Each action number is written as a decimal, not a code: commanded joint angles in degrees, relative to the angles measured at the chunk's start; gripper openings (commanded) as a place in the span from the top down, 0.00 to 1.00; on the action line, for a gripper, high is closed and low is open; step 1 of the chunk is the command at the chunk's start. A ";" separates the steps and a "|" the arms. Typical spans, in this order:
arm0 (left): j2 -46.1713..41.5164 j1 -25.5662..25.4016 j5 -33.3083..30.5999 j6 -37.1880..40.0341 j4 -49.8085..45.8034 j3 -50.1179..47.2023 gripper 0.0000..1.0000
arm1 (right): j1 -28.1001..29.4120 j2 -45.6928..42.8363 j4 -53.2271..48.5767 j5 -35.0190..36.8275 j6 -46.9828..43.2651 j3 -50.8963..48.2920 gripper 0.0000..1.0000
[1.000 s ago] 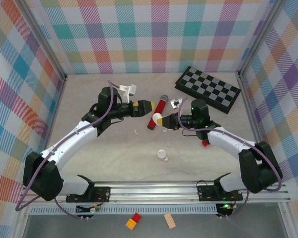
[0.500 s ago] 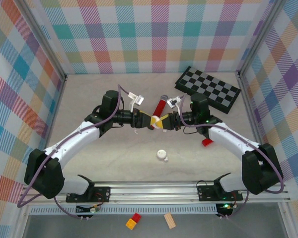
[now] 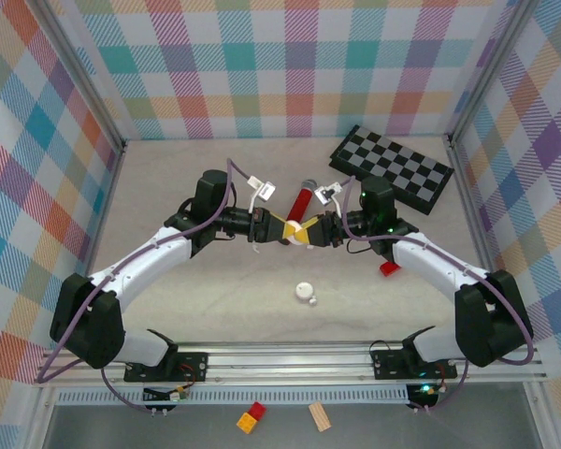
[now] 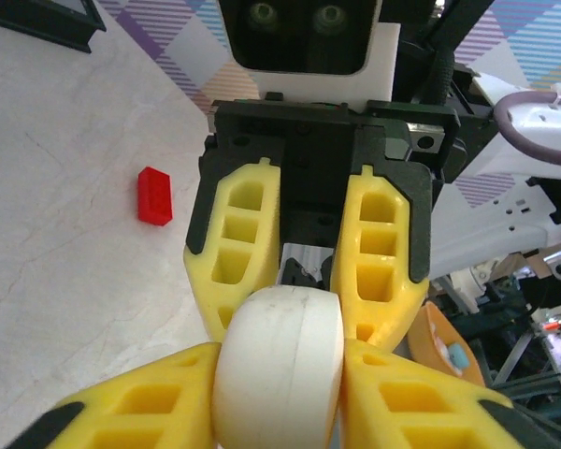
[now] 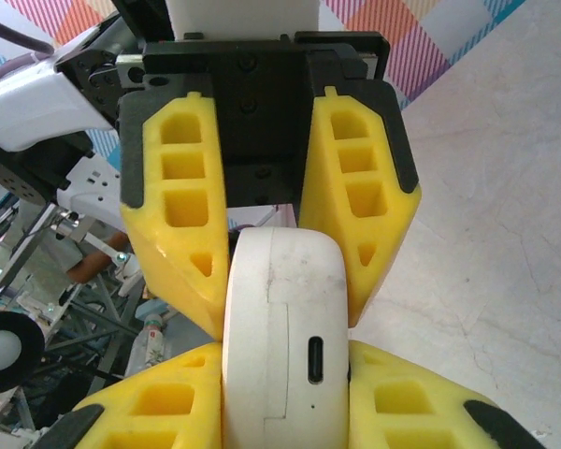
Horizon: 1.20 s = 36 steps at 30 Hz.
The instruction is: Insert the wireless bluetooth earbuds into the charging case
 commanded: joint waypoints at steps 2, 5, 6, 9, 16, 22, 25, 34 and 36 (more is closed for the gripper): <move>-0.16 -0.80 -1.81 0.16 -1.15 0.42 0.80 | 0.09 -0.43 2.66 0.08 0.41 -0.17 0.69; -0.16 -0.85 -5.83 -4.41 -0.30 0.15 0.83 | 0.01 -1.27 3.11 2.25 1.38 -0.71 0.55; -0.08 -0.80 -6.75 -6.72 1.09 -0.29 0.83 | -0.12 -1.77 3.65 3.09 1.85 -0.98 0.53; 0.28 -0.80 -10.29 -15.43 6.55 -2.44 0.84 | -1.26 -3.44 7.20 6.20 5.79 -2.72 0.45; 0.81 -2.81 -21.52 -37.94 25.30 -7.17 0.84 | -5.96 -4.05 32.22 19.20 28.61 -13.79 0.37; 2.19 -5.72 -28.28 -43.69 29.93 -6.52 0.84 | -5.79 -0.48 47.14 24.66 40.63 -17.99 0.41; 5.04 -5.76 -28.61 -49.36 37.24 -7.42 0.84 | -5.80 -0.53 48.50 25.79 41.76 -18.31 0.41; 8.64 -8.54 -31.24 -52.98 45.30 -7.39 0.83 | -5.73 -0.03 52.01 28.97 46.41 -19.76 0.47; 8.63 -8.54 -32.10 -53.07 47.24 -8.02 0.83 | -5.78 0.65 52.25 29.12 46.32 -19.76 0.50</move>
